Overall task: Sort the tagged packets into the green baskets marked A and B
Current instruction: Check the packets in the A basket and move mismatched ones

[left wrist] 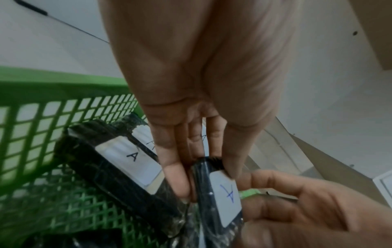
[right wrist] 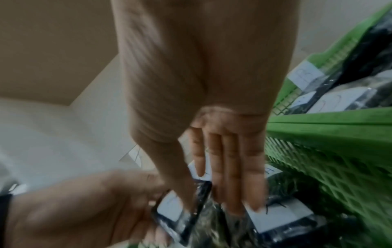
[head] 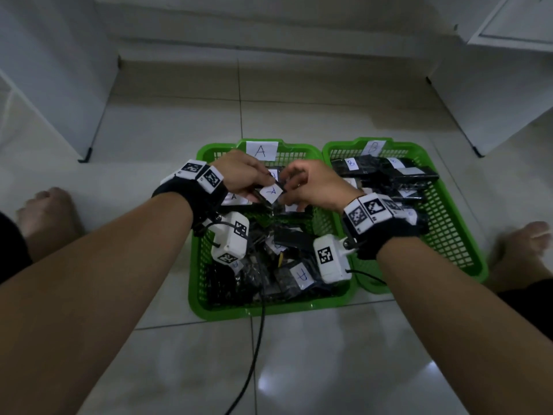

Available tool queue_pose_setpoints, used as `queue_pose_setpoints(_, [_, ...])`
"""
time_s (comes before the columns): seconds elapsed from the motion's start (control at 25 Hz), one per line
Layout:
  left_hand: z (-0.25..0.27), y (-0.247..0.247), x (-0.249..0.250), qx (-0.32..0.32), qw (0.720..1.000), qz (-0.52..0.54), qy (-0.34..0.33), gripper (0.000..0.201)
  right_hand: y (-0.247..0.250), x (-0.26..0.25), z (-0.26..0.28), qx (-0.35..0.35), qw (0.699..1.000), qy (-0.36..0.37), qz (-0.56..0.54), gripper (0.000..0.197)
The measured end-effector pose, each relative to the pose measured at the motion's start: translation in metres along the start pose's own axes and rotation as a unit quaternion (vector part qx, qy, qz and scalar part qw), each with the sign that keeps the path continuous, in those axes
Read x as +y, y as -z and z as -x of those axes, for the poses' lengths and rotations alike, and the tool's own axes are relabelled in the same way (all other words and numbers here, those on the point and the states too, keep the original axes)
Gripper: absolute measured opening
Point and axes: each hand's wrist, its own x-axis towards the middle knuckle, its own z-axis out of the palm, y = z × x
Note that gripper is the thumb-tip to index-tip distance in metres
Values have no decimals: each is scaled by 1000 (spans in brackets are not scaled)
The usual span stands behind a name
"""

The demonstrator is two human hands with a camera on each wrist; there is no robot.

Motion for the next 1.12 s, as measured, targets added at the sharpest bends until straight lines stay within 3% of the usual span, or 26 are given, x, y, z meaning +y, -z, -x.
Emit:
queue_pose_setpoints(0.08, [0, 0, -2, 9, 999, -49, -4, 12, -8, 3, 0, -32, 986, -13, 163, 40])
queue_pose_setpoints(0.16, [-1, 1, -5, 18, 998, -62, -6, 12, -19, 8, 6, -98, 939, -27, 329, 42])
queue_pose_setpoints(0.24, [-3, 1, -4, 28, 999, -34, -9, 15, -32, 16, 11, -136, 914, -28, 381, 54])
queue_pose_setpoints(0.32, [-3, 4, -2, 46, 999, -16, -17, 20, -31, 17, 11, -130, 914, -18, 383, 57])
queue_pose_setpoints(0.4, [-5, 12, -3, 53, 998, -15, -15, 29, -12, 11, 10, -123, 953, -46, 273, 47])
queue_pose_setpoints(0.48, [-8, 21, -8, 52, 999, -5, -12, 37, 15, 3, 11, -115, 988, -79, 59, 41])
queue_pose_setpoints(0.6, [-13, 23, -14, 70, 996, 53, 9, 39, 36, 0, 19, -65, 974, -66, -207, 41])
queue_pose_setpoints(0.68, [-17, 20, -14, 70, 993, 96, 17, 43, 37, 0, 17, -36, 953, -55, -295, 39])
queue_pose_setpoints(0.8, [-19, 18, -15, 47, 990, 130, 31, 36, 30, 2, 12, 12, 958, -53, -283, 33])
queue_pose_setpoints(0.88, [-13, 21, -15, 18, 996, 78, 27, 25, 23, 5, 8, 34, 965, -60, -254, 31])
queue_pose_setpoints(1.04, [-6, 28, -16, -76, 997, 0, -24, 44, 11, 6, 5, 58, 949, -68, -303, 40])
queue_pose_setpoints(1.12, [-8, 31, -15, -42, 999, -17, -27, 35, 8, 5, 5, 54, 954, -52, -290, 42])
